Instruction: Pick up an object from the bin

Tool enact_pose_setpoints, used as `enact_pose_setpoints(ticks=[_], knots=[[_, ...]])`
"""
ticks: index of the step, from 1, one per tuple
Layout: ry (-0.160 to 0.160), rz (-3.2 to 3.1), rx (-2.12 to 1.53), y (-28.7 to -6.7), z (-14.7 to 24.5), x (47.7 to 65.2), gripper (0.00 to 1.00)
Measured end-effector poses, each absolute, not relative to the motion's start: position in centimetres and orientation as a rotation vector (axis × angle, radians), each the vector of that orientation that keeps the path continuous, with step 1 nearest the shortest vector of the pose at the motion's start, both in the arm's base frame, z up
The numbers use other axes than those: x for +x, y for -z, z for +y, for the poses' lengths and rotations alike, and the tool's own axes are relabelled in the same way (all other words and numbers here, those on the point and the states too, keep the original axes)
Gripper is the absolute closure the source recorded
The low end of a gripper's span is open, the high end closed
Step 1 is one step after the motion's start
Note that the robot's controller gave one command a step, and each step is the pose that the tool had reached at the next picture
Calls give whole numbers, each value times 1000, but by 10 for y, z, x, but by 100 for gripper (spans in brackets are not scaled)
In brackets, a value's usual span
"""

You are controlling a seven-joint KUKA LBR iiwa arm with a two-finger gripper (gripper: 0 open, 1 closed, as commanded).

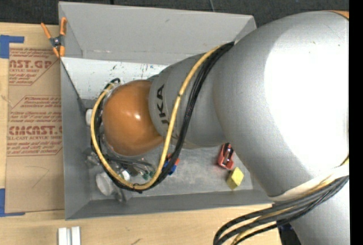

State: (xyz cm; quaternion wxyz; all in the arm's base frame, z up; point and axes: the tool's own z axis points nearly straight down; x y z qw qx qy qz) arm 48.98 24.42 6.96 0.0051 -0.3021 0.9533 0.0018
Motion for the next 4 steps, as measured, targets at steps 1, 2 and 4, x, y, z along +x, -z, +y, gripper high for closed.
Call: enact_pose_setpoints(ticks=[1, 2, 4], knots=[[-2, 2904, -1175, -70, 244, 481, 100], [-2, 2904, -1175, -70, 244, 481, 100], [-1, 2913, -1180, -87, 243, 478, 100]])
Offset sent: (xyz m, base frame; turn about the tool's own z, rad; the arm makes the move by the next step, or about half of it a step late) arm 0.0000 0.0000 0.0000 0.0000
